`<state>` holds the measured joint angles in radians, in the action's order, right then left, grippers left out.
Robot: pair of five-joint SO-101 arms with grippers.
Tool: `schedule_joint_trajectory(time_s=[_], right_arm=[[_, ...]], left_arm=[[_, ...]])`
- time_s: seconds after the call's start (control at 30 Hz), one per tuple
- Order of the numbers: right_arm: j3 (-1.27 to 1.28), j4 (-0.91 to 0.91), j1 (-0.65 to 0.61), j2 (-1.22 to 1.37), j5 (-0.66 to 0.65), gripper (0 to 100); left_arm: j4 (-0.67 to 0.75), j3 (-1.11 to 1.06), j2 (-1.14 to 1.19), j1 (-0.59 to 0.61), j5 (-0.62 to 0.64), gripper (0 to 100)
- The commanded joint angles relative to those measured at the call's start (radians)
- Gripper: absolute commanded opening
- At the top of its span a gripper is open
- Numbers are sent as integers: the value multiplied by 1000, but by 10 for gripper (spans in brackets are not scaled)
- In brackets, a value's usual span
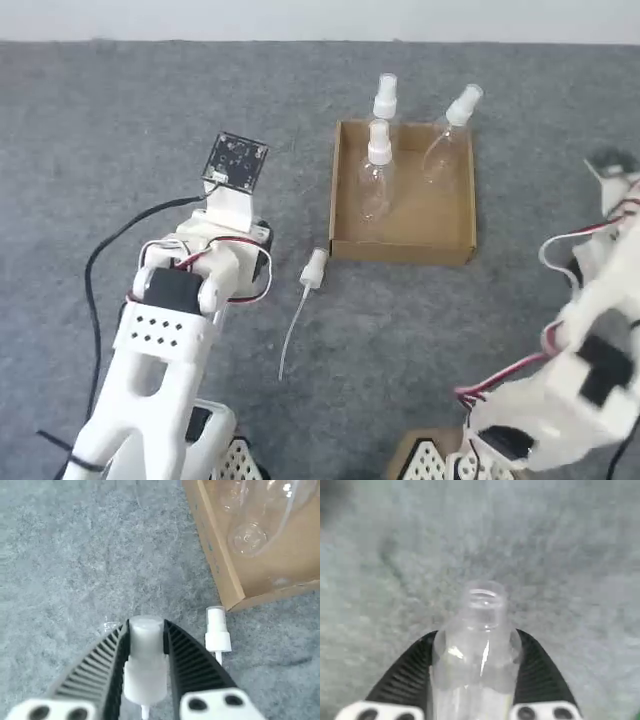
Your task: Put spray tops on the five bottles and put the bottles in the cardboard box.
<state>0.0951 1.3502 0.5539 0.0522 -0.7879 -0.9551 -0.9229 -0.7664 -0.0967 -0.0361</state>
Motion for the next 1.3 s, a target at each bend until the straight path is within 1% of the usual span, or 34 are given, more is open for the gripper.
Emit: schedule_joint_trajectory(time_s=[0.0, 0.13, 0.23, 0.33, 0.4, 0.5, 0.57, 0.67, 0.77, 0.87, 1.0, 1.13, 1.27], right_arm=[[-15, 59, -130, -288, 100, 26], [115, 51, -302, -544, 226, 26], [204, 54, -466, -711, 299, 26], [275, 51, -656, -834, 371, 26], [296, 51, -789, -872, 428, 26], [313, 12, -983, -877, 528, 26], [353, -62, -1098, -877, 575, 26], [453, -183, -1230, -877, 595, 26], [568, -311, -1310, -877, 597, 26], [680, -449, -1357, -877, 597, 26], [790, -605, -1414, -878, 589, 26], [848, -651, -1437, -889, 589, 27], [852, -662, -1438, -889, 592, 27]], left_arm=[[-52, 150, -38, 5, 14, 10], [-153, 300, -38, 12, 14, 10], [-189, 400, -38, 68, 14, 10], [-218, 487, -38, 127, 23, 10], [-252, 539, -38, 149, 61, 10], [-301, 615, -38, 146, 91, 10], [-331, 665, -41, 143, 114, 10], [-348, 697, -109, 149, 144, 10], [-341, 690, -233, 149, 146, 10], [-302, 671, -336, 144, 152, 10], [-190, 593, -384, 143, 236, 10], [-35, 466, -387, 143, 347, 10], [126, 340, -384, 127, 416, 10]])
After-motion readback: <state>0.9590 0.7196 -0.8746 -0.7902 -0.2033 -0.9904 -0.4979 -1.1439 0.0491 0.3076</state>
